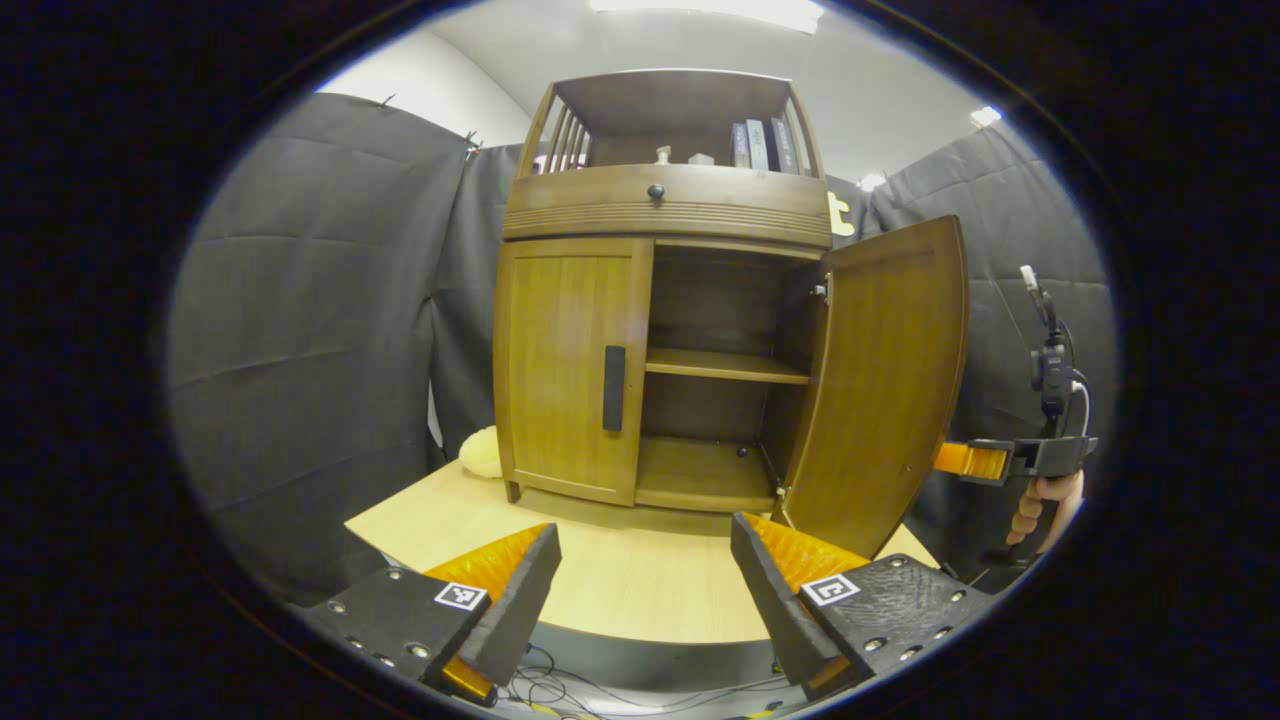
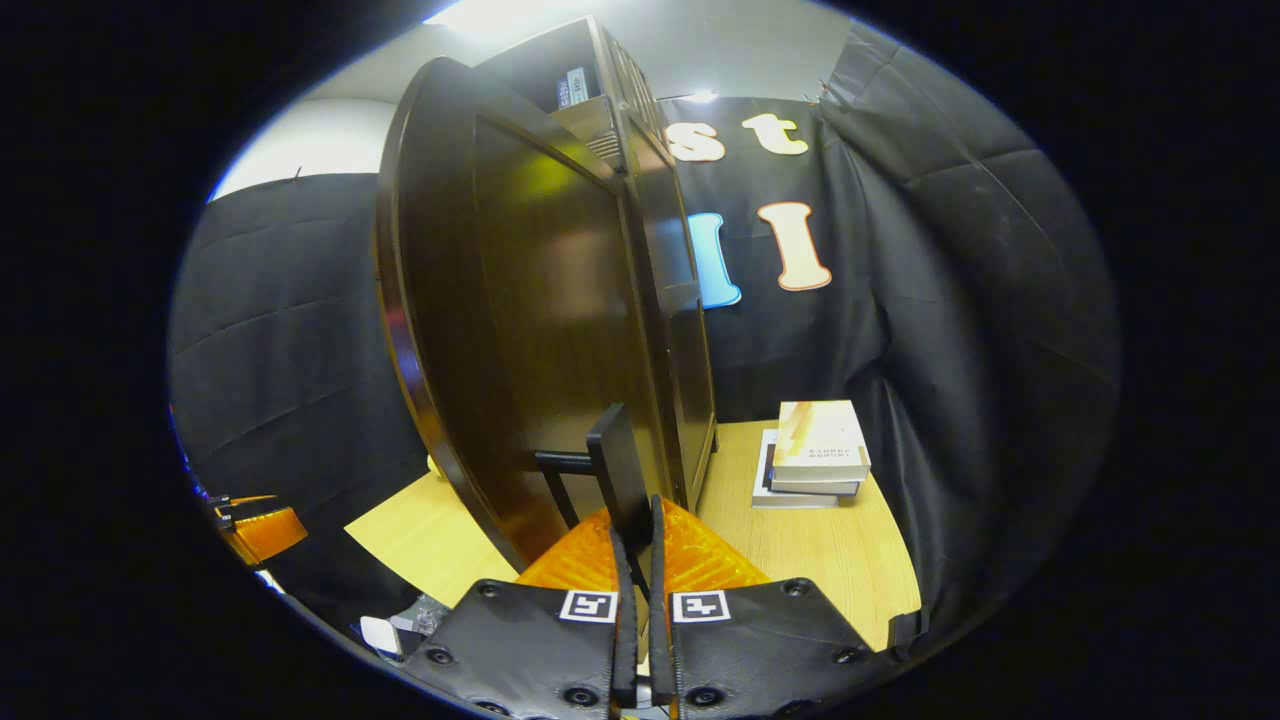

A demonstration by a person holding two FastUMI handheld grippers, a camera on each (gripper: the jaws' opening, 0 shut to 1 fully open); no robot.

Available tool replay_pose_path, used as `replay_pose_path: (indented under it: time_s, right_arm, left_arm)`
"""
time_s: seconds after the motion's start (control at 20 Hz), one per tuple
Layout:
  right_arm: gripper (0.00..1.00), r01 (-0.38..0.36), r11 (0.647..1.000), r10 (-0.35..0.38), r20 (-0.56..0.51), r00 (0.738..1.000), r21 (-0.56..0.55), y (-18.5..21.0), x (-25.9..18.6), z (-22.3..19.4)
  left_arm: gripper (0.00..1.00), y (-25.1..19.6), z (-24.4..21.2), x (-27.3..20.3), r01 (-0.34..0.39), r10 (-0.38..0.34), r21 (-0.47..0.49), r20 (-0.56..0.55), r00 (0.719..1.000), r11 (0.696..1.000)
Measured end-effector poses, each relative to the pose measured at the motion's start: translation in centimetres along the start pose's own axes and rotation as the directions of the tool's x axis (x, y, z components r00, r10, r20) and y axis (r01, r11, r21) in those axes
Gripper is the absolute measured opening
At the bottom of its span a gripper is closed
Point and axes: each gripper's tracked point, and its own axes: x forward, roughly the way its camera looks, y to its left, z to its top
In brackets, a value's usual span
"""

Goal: Open the right door of the double-door shoe cabinet with the right hand, and open the left door with the left hand.

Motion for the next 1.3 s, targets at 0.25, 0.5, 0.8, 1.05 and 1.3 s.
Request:
replay_pose_path:
  time_s: [0.25,0.5,0.8,1.05,1.3]
  right_arm:
    - [0.02,0.067,0.997,-0.066,-0.033,0.997,0.044,0.1,-0.9,-0.6]
    - [0.04,0.203,0.977,-0.201,-0.033,0.979,0.072,-0.5,-2.6,-0.9]
    - [0.1,0.326,0.944,-0.325,0.043,0.945,-0.044,-0.9,-3.7,0.1]
    - [0.0,0.352,0.927,-0.336,0.13,0.933,-0.129,1.1,-3.3,2.2]
    - [0.03,0.306,0.948,-0.287,0.181,0.941,-0.087,5.2,-0.5,4.0]
  left_arm:
    - [1.0,-0.7,-0.1,0.4,0.086,-0.086,0.011,-0.009,0.996,0.996]
    - [1.0,-1.0,0.0,0.8,0.182,-0.182,-0.003,-0.041,0.983,0.983]
    - [1.0,-1.8,0.9,1.7,0.29,-0.289,0.014,-0.026,0.957,0.957]
    - [1.0,-0.2,0.5,3.3,0.25,-0.248,0.029,-0.049,0.967,0.968]
    - [0.94,-1.6,1.6,4.9,0.307,-0.308,-0.054,-0.011,0.951,0.95]
